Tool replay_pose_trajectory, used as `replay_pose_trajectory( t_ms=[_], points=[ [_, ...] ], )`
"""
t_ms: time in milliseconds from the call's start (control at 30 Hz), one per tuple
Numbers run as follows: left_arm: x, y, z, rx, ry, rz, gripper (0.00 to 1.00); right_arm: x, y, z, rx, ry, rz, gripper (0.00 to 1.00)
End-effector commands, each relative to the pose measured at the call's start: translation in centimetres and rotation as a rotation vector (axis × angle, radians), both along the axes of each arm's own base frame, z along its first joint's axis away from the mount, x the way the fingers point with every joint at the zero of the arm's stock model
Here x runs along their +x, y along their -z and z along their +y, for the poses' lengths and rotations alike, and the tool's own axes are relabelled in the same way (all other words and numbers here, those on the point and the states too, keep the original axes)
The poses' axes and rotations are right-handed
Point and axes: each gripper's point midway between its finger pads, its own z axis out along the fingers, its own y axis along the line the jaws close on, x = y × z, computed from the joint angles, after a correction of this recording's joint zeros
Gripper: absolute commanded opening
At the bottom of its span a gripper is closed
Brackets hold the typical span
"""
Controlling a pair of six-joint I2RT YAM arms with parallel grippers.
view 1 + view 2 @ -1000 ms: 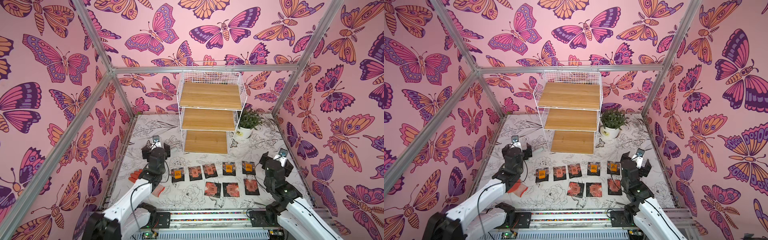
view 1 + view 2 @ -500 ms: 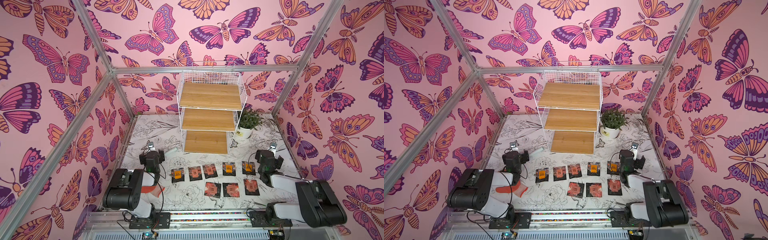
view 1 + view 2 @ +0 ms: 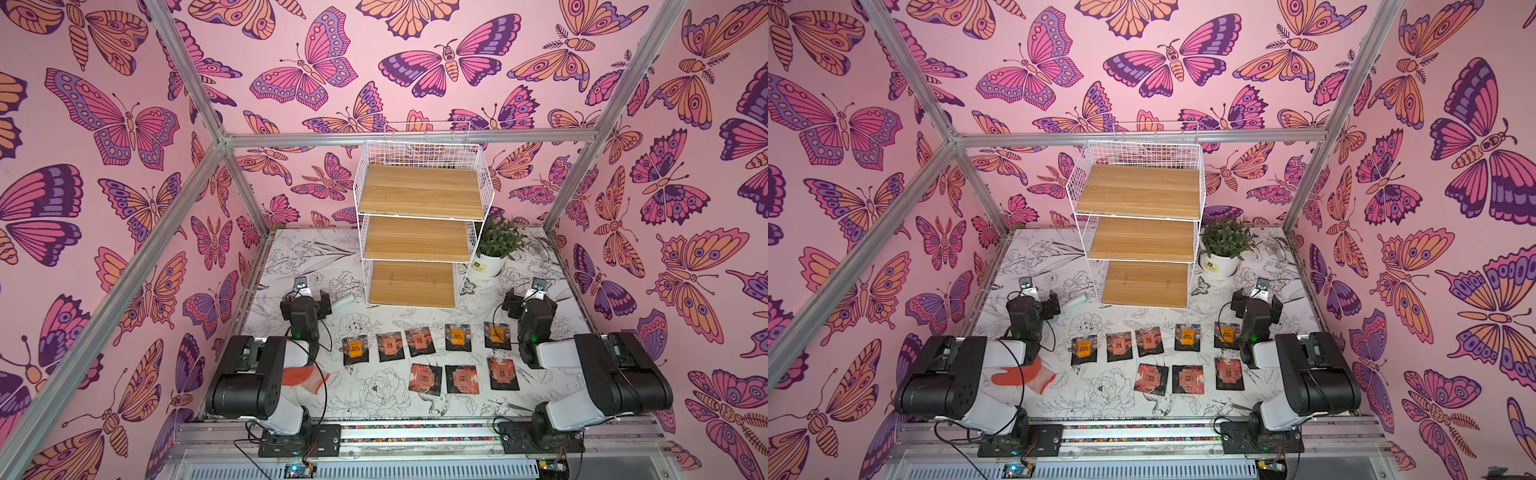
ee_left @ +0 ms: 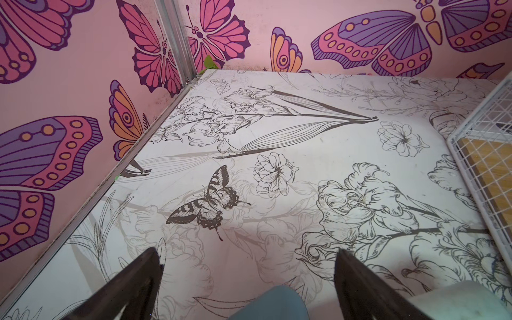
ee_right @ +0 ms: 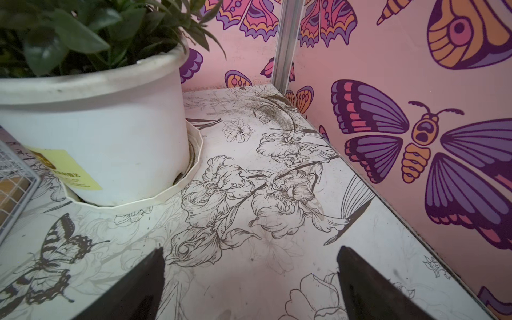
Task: Remove the tea bags from the shelf
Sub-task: Reset both arms
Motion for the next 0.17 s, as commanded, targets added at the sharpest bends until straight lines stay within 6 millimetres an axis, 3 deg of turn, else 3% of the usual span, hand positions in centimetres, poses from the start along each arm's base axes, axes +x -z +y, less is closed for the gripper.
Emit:
replay_pose_trajectory(
  t_ms=[0,133],
  points=[
    [0.19,0.14,-0.3,-0.015,0.014,0.0,0.99,0.56,-0.57,0.0,0.001,-0.004,-0.013,0.99],
    [0.07,-0.04,-0.29,-0.014,0.015,-0.011,0.99,0.52,-0.41,-0.01,0.006,-0.001,0.012,0.99]
  ],
)
